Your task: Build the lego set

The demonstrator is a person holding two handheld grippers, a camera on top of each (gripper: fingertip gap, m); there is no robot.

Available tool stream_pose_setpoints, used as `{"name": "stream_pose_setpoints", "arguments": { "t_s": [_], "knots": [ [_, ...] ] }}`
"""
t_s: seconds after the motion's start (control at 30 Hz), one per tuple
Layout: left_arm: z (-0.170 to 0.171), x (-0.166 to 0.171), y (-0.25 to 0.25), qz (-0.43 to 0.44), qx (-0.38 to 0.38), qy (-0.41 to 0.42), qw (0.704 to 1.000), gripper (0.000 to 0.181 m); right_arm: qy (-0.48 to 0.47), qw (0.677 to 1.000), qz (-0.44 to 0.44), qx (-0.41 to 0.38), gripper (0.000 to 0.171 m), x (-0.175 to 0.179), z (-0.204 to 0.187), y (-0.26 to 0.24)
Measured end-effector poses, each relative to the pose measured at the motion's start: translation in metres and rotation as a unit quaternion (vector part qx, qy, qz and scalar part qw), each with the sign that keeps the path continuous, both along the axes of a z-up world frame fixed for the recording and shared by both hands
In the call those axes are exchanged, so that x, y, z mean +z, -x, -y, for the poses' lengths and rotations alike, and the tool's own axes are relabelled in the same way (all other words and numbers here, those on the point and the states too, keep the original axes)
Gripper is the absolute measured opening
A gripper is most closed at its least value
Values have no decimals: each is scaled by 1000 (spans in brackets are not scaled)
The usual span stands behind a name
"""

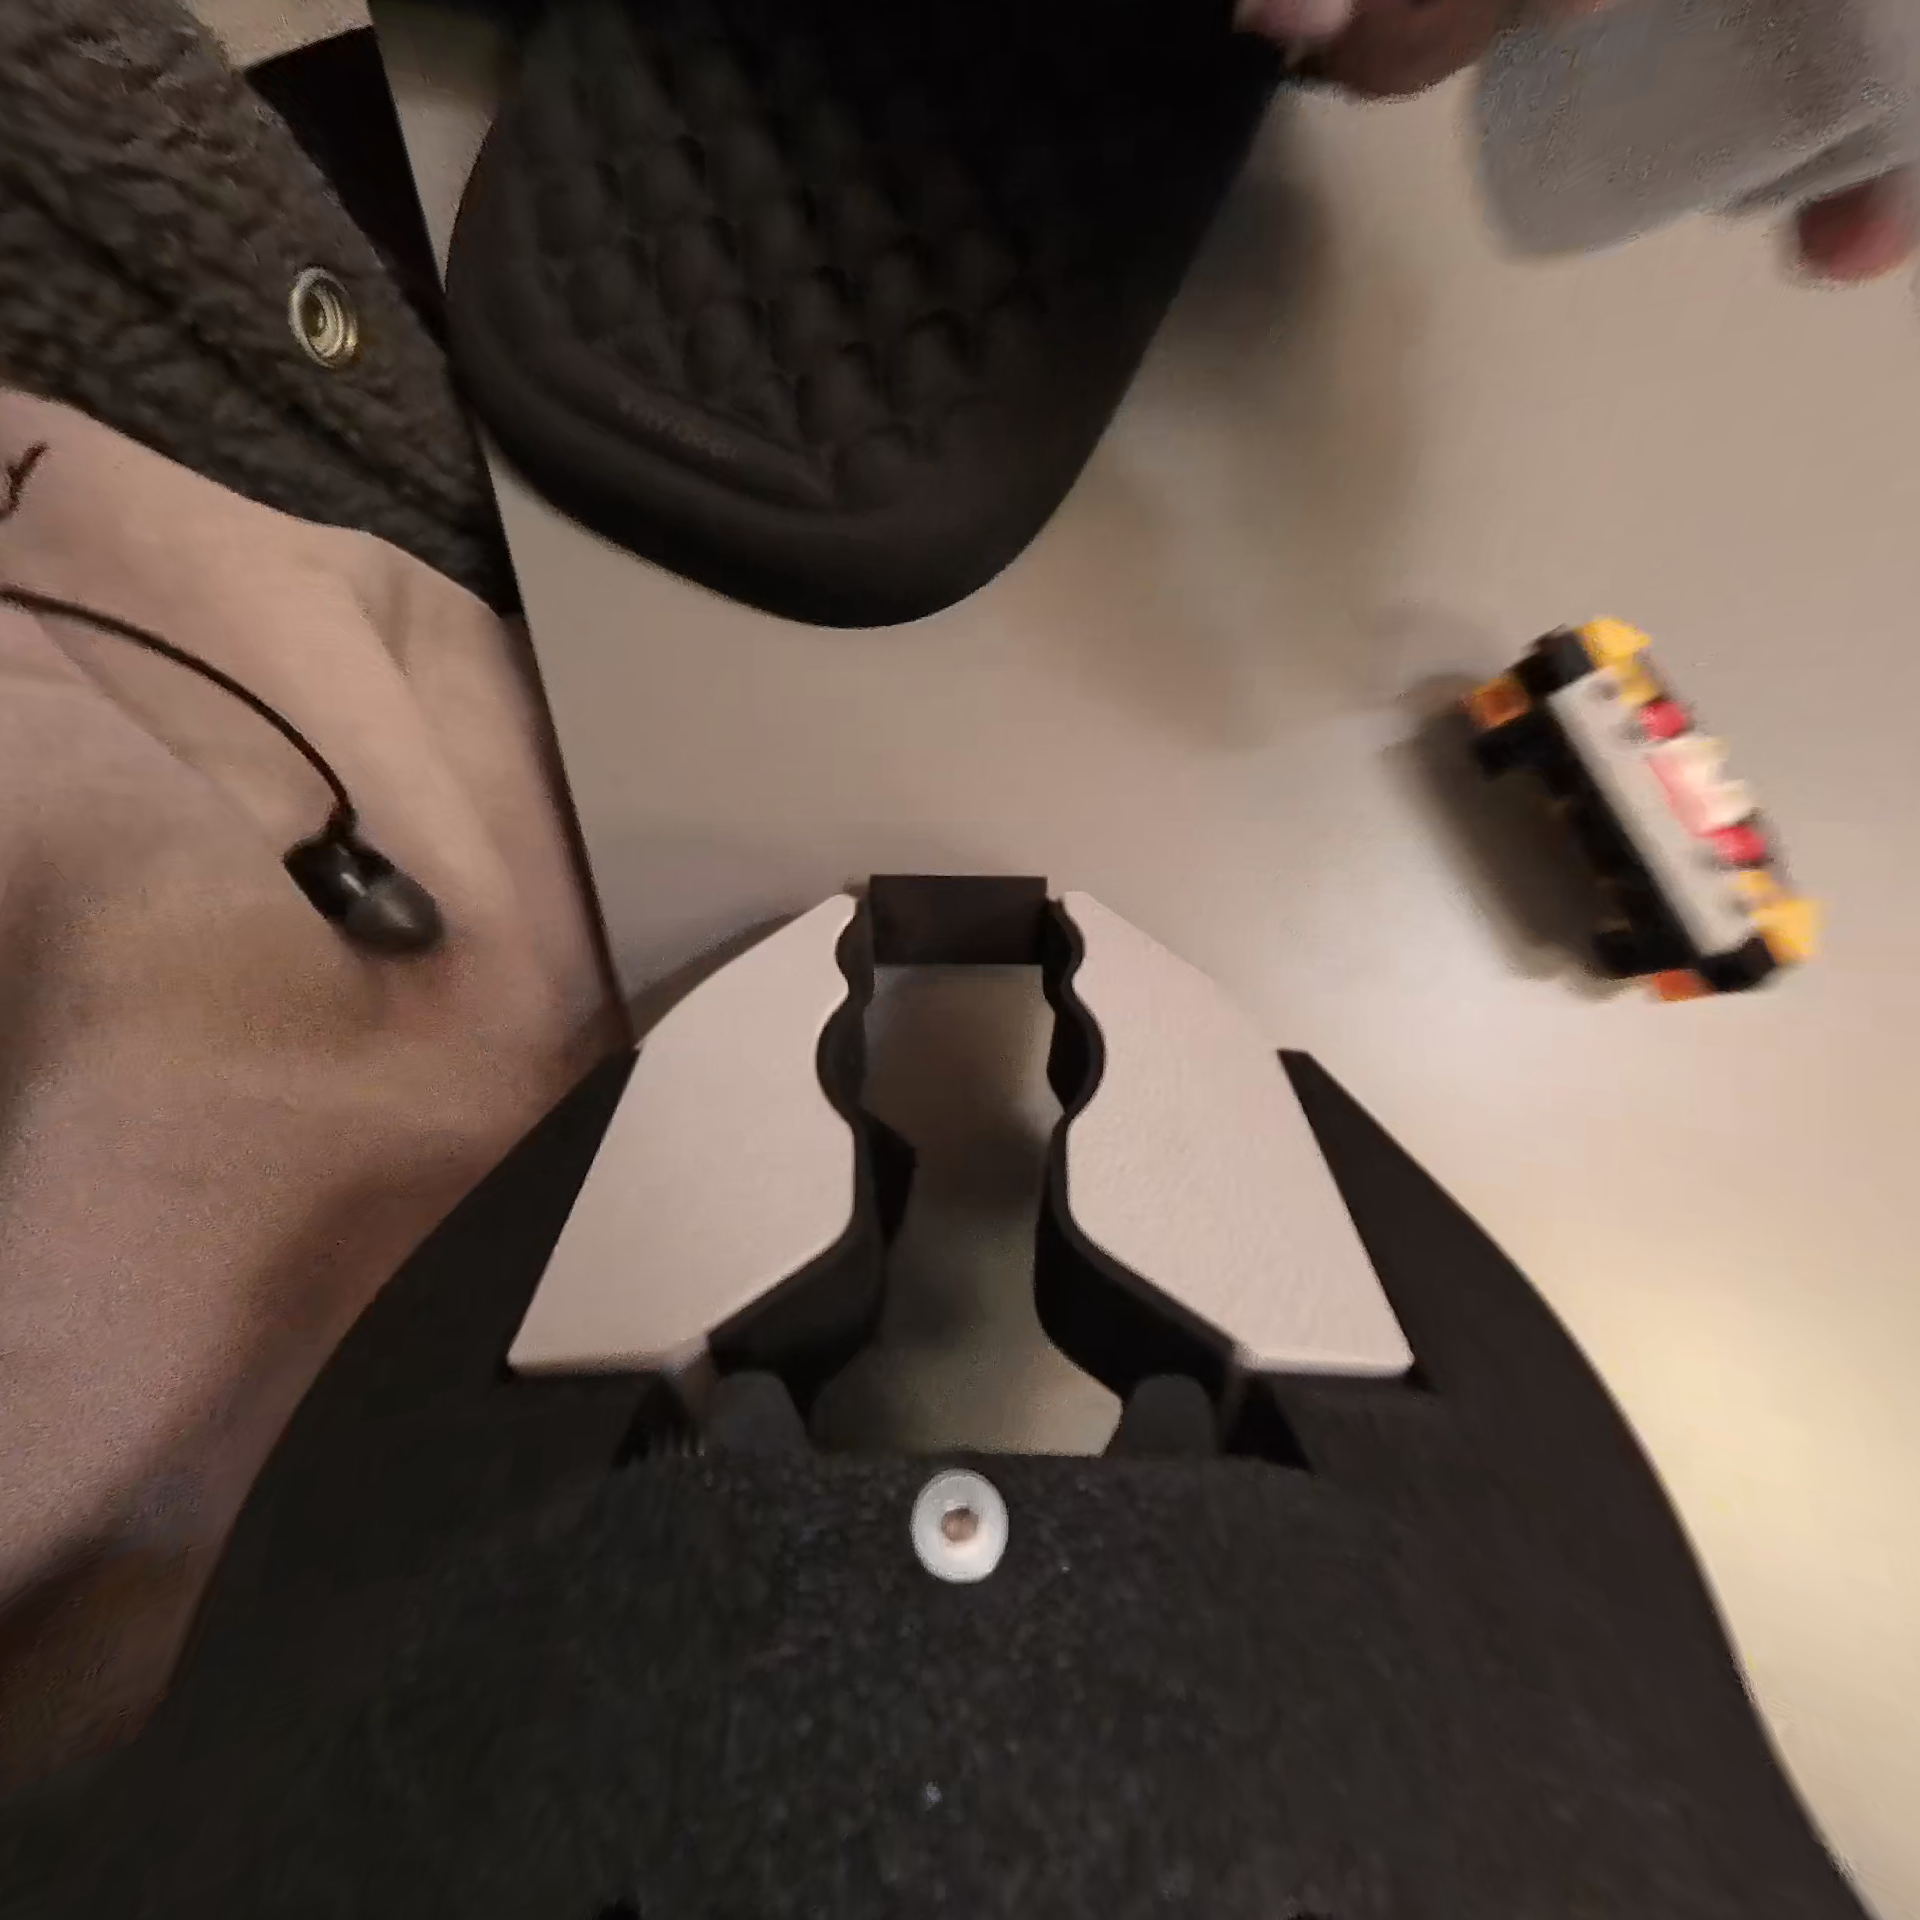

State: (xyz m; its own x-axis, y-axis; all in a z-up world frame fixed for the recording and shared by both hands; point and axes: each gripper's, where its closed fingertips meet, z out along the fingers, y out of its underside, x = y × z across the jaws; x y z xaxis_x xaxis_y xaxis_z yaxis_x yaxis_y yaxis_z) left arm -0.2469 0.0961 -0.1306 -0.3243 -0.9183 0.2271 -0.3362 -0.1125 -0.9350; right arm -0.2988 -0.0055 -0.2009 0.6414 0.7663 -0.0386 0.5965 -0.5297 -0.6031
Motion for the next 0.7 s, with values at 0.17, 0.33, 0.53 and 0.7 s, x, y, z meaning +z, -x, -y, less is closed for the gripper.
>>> {"name": "stream_pose_setpoints", "arguments": {
  "t_s": [0.17,0.33,0.53,0.7],
  "knots": [
    [5,-25,5,-58,-31,-103,993,31,-83,989,43,117,31,44,-50,-48],
    [2,-55,7,-135,-32,-185,973,41,-15,983,51,178,31,39,-85,-66],
    [0,-69,6,-192,-35,-158,968,35,79,978,-9,194,32,29,-98,-66],
    [9,-76,3,-221,-50,-139,964,32,113,970,-8,216,32,22,-98,-66]
  ]
}}
